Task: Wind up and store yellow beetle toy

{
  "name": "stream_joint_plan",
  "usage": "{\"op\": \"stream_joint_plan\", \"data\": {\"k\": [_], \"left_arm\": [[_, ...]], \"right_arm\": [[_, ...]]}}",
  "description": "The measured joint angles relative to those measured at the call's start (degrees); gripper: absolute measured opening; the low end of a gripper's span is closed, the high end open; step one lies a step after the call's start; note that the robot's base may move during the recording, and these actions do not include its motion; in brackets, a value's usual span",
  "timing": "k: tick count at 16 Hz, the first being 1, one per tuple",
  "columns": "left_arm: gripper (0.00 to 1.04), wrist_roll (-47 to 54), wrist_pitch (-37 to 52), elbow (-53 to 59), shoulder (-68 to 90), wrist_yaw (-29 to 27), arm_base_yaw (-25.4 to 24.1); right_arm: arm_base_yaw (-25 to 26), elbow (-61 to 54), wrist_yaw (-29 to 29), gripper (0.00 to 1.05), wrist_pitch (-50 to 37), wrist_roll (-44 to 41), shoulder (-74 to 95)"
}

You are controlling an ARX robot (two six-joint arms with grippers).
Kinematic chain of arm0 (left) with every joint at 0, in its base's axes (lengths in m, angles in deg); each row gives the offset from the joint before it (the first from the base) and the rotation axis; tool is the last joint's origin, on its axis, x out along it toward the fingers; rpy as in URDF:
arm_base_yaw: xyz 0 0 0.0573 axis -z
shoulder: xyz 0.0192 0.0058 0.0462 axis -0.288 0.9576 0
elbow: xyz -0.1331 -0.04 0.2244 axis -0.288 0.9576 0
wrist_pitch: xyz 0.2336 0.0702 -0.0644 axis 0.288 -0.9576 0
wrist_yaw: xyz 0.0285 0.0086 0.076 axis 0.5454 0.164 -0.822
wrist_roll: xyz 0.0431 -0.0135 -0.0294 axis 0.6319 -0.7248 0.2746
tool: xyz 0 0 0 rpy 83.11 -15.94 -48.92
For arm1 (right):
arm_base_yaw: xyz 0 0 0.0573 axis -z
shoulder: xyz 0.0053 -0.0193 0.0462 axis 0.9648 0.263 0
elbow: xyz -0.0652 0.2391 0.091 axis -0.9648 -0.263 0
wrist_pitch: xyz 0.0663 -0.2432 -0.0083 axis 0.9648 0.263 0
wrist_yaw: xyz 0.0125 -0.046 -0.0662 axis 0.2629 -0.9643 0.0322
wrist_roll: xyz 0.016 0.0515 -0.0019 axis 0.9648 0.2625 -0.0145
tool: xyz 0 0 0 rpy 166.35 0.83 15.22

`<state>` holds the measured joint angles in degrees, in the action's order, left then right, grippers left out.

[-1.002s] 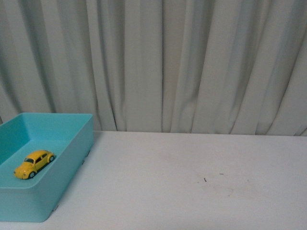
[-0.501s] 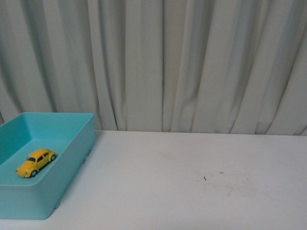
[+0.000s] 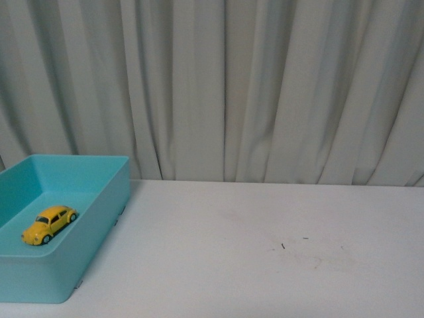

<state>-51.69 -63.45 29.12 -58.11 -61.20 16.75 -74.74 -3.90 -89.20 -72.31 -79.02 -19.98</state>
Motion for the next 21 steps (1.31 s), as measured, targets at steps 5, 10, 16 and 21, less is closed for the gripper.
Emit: {"op": "stream_joint_plan", "data": {"k": [5, 10, 16, 21], "left_arm": [[0.98, 0.0, 0.0, 0.0, 0.0, 0.0, 0.0], [0.98, 0.0, 0.0, 0.0, 0.0, 0.0, 0.0], [0.98, 0.0, 0.0, 0.0, 0.0, 0.0, 0.0], [0.98, 0.0, 0.1, 0.0, 0.0, 0.0, 0.0]], "right_arm": [[0.0, 0.0, 0.0, 0.98, 0.0, 0.0, 0.0], [0.0, 0.0, 0.0, 0.98, 0.0, 0.0, 0.0], [0.0, 0.0, 0.0, 0.98, 0.0, 0.0, 0.0], [0.0, 0.0, 0.0, 0.98, -0.1, 0.0, 0.0]]}}
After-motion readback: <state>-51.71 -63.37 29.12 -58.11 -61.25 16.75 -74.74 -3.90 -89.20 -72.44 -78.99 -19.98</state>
